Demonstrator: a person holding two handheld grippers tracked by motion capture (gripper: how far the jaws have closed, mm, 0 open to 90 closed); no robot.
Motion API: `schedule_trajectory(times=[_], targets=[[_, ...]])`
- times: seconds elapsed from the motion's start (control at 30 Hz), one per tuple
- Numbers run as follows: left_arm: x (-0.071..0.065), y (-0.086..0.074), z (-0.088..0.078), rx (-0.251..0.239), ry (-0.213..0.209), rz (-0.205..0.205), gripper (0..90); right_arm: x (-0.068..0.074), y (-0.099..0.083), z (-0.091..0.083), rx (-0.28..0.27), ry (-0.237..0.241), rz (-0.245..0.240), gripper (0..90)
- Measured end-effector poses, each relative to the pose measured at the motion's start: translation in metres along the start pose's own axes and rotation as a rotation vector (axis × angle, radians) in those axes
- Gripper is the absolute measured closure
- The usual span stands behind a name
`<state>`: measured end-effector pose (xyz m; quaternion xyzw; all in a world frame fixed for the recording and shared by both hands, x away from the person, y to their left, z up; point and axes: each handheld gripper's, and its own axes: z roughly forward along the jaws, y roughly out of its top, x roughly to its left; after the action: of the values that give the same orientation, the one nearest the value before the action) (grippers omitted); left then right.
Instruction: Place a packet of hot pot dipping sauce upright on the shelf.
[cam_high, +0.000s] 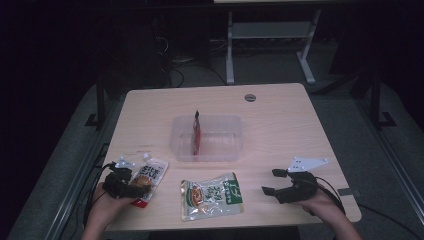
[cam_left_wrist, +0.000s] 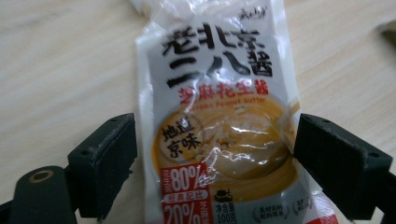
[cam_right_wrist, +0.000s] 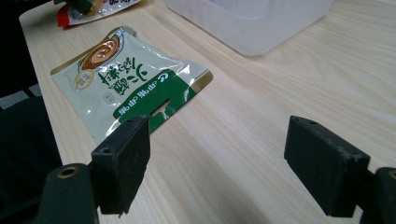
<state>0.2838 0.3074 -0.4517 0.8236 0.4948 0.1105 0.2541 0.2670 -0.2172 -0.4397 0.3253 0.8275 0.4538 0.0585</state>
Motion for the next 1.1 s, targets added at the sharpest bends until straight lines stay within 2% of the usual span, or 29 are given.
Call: schedule_trajectory(times=[0.1,0.2,0.27,0.3,0.33,0.4,0.47,0.5,0.57,0.6,0.7,0.83,0.9,0.93,0.97,1.0,1.1], targets=[[0.0,-0.001,0.003,0.001,0.0,0.004,10.5,-0.001,0.0,0.0,0.001,0.0,0.006,22.0],[-0.004,0.0,0.003,0.009,0.014,0.027,11.5,0.0,0.0,0.0,0.004,0.0,0.002,22.0],[-0.006,0.0,0.003,0.011,0.017,0.031,15.4,0.0,0.0,0.001,0.003,0.0,0.0,22.0],[-0.009,0.002,0.002,0.015,0.018,0.047,18.8,0.001,0.0,0.001,0.005,0.002,0.003,22.0],[-0.01,0.002,0.001,0.015,0.022,0.064,25.4,0.001,0.0,0.001,0.005,0.001,0.004,22.0],[-0.011,0.003,0.001,0.019,0.027,0.067,31.7,0.001,0.0,0.001,0.006,0.001,0.004,22.0],[-0.013,0.004,0.0,0.019,0.024,0.083,43.4,0.001,0.0,0.001,0.006,0.0,0.003,22.0],[-0.013,0.004,-0.001,0.019,0.024,0.088,43.4,0.001,0.0,0.001,0.006,0.001,0.005,22.0],[-0.012,0.005,-0.004,0.009,0.01,0.096,63.2,0.001,0.0,0.001,0.009,0.002,0.003,22.0],[-0.01,0.006,-0.006,0.002,-0.004,0.099,69.8,0.001,0.0,0.001,0.009,0.002,0.004,22.0],[-0.009,0.006,-0.009,-0.011,-0.03,0.102,82.5,0.001,0.0,0.001,0.009,0.004,0.005,22.0],[-0.006,0.008,-0.011,-0.02,-0.058,0.113,86.5,0.0,0.001,0.001,0.008,-0.002,0.009,22.4],[-0.003,0.007,-0.013,-0.046,-0.095,0.093,88.0,-0.001,0.001,0.0,0.008,-0.009,0.023,22.3],[-0.003,0.007,-0.013,-0.046,-0.095,0.093,88.1,-0.001,0.001,0.0,0.008,-0.009,0.023,22.3],[-0.003,0.008,-0.016,-0.057,-0.106,0.117,88.2,-0.002,0.003,-0.001,0.017,-0.007,0.051,23.2],[-0.003,0.008,-0.016,-0.057,-0.106,0.117,88.3,-0.003,0.004,-0.002,0.024,0.003,0.057,23.2],[-0.009,0.011,-0.025,-0.115,-0.166,0.127,88.6,-0.004,0.008,-0.003,0.036,0.027,0.068,22.4]])
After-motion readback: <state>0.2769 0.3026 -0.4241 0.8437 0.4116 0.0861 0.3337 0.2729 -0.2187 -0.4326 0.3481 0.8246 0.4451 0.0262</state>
